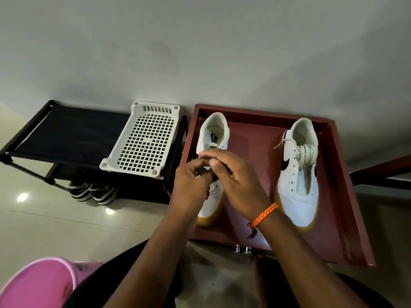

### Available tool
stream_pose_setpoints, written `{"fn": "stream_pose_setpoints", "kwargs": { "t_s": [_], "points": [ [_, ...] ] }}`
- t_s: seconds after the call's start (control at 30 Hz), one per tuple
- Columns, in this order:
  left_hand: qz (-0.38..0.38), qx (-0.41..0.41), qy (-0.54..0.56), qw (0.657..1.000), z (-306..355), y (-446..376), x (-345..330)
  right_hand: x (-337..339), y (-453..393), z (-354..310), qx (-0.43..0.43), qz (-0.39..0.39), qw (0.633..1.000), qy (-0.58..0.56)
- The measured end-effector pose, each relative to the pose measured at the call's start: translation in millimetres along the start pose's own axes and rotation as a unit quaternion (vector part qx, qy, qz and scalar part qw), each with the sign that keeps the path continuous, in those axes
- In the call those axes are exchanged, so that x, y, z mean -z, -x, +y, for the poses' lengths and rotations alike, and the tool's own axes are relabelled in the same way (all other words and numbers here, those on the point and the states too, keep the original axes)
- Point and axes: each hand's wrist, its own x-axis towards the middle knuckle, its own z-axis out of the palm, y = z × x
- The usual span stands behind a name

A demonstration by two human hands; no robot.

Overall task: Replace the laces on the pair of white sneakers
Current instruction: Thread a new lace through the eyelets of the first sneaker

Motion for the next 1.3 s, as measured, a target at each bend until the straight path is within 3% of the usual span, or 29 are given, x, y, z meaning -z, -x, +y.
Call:
{"fn": "stream_pose_setpoints", "kwargs": {
  "t_s": [0.17,0.3,0.37,0.43,0.6,0.83,1.17,1.23,1.3],
  "points": [
    [-0.062,0.007,-0.020,0.998,10,-32,5,12,-6,23,-0.074,0.031,0.994,0.074],
    [-0.054,0.000,-0.101,0.993,11,-52,15,24,-8,35,-0.108,0.091,0.981,0.136],
    [-0.022,-0.030,-0.273,0.961,3,-59,27,26,-9,37,-0.126,0.088,0.979,0.133],
    [-0.002,-0.050,-0.428,0.902,-4,-59,35,26,-8,37,-0.140,0.089,0.980,0.114],
    [-0.065,-0.026,-0.491,0.868,-11,-58,31,14,-8,37,-0.162,0.107,0.976,0.093],
    [-0.067,-0.069,-0.453,0.886,-14,-59,19,4,-3,38,-0.131,0.044,0.977,0.165],
    [-0.087,-0.060,-0.391,0.914,-18,-62,16,-6,4,36,-0.117,-0.025,0.942,0.313],
    [-0.110,-0.036,-0.352,0.929,-16,-62,19,-10,4,37,-0.135,-0.034,0.937,0.321],
    [-0.145,0.027,-0.291,0.945,-9,-64,26,-12,4,37,-0.180,-0.035,0.949,0.255]
  ]
}}
